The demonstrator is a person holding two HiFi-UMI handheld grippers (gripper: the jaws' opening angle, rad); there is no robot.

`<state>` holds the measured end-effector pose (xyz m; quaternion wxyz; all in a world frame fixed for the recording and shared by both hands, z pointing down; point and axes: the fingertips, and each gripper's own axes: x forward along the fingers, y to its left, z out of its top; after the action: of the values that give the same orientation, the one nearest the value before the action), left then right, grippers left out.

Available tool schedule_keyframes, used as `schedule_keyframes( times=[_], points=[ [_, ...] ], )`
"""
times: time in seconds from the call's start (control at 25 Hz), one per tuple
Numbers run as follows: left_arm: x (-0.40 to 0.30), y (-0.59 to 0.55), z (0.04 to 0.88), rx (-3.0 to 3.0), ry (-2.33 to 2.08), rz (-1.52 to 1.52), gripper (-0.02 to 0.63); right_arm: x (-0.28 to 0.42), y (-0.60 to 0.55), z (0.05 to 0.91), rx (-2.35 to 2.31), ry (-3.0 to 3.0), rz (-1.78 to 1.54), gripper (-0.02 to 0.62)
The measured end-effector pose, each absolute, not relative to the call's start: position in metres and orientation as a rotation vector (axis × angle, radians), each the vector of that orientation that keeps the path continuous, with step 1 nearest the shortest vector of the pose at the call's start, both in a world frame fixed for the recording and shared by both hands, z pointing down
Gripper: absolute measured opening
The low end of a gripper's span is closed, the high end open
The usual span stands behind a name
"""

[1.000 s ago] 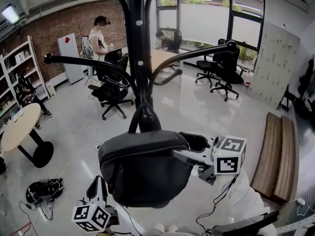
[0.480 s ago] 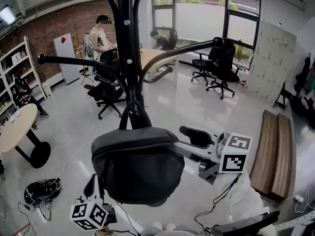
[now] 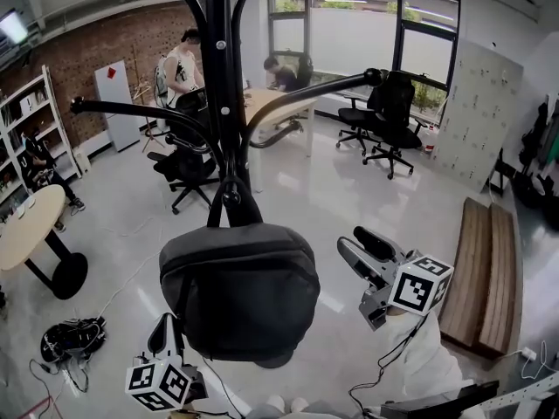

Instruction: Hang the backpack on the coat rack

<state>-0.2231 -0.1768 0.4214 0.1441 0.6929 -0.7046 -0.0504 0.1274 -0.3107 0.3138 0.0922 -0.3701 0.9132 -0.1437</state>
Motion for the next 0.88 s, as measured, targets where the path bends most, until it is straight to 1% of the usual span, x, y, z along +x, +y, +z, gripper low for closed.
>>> schedule_keyframes(
  times=[0.16,0.32,0.36,0.4,0.44,0.48,0.52,0.68,0.88],
  points=[
    [-0.222,-0.178,0.427,1.986,-2.024,-0.141,0.003,0.143,-0.314,0.369,-1.289,2.669,-0.523,0.249],
    [-0.222,-0.179,0.432,1.977,-2.023,-0.147,0.003,0.143,-0.307,0.437,-1.448,2.679,-0.614,0.238],
    [-0.223,-0.179,0.433,1.976,-2.022,-0.146,0.003,0.144,-0.305,0.455,-1.505,2.684,-0.622,0.228],
    [-0.223,-0.179,0.434,1.975,-2.022,-0.144,0.003,0.145,-0.303,0.472,-1.570,2.685,-0.623,0.205],
    [-0.223,-0.179,0.435,1.974,-2.021,-0.142,0.003,0.148,-0.300,0.487,-1.636,2.682,-0.616,0.165],
    [-0.223,-0.179,0.436,1.974,-2.020,-0.138,0.003,0.150,-0.296,0.499,-1.694,2.678,-0.603,0.112],
    [-0.223,-0.179,0.436,1.974,-2.019,-0.135,0.003,0.151,-0.293,0.507,-1.736,2.678,-0.590,0.078],
    [-0.225,-0.177,0.437,1.961,-2.029,-0.130,0.003,0.139,-0.281,0.515,-1.732,2.700,-0.578,0.043],
    [-0.222,-0.173,0.443,1.947,-2.031,-0.133,0.003,0.127,-0.270,0.513,-1.693,2.721,-0.573,0.040]
  ],
)
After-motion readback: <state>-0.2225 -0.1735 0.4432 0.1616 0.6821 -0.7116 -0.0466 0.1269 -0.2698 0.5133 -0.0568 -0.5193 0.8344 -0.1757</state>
